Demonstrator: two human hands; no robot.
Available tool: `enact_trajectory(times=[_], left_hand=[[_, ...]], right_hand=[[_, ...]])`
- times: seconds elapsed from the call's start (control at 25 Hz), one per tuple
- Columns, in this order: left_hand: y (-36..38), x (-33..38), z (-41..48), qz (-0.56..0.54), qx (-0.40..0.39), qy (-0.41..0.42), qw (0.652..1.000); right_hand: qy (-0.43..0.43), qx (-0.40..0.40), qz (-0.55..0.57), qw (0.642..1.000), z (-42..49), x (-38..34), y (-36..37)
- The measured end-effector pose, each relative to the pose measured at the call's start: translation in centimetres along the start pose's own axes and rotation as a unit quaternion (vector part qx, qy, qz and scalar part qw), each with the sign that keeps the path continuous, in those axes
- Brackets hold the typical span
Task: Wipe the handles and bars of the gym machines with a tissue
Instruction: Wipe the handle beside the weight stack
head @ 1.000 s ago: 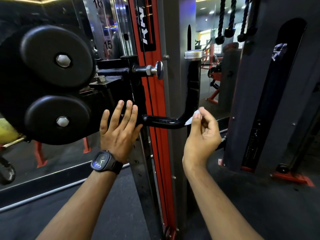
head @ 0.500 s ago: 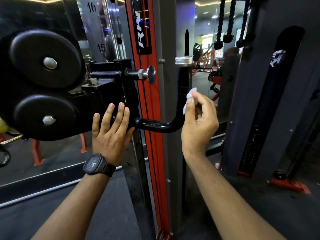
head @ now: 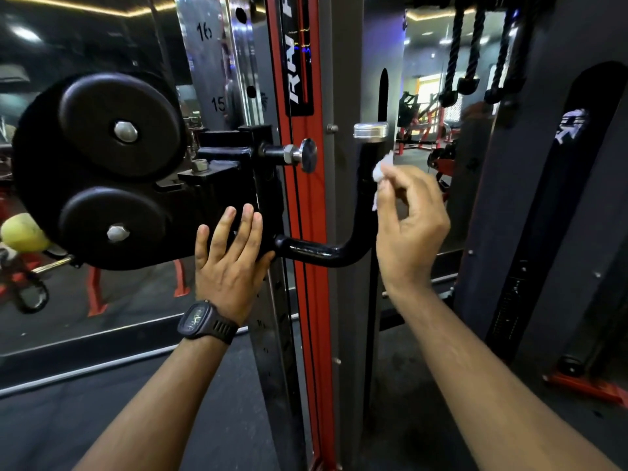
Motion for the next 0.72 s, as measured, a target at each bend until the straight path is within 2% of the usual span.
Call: enact_trajectory(times=[0.44,0.6,0.72], left_hand=[[-0.4,0.1,0.0,0.013,-0.014,0.000,1.000],[-0.4,0.0,0.1,0.008,-0.013,0.000,1.000],[-0.5,-0.1,0.0,0.021,-0.015,0.010,1.000]], right_hand=[[-0.027,-0.026,0.012,0.999,1.2,-0.4,-0.2],[-0.044,0.012,0.010,0.999,3.2,-0.3,0.6],[-0.049,0.002,0.022,0.999,2.7,-0.1,0.7]])
Point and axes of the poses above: each hand's wrist, its own z-axis towards the middle knuckle, its own y-axis out of the palm, x = y × z, the point moved 1 cm from there along z, towards the middle knuckle, and after that the axes turned 1 degree about -y, right-handed, at the moved point
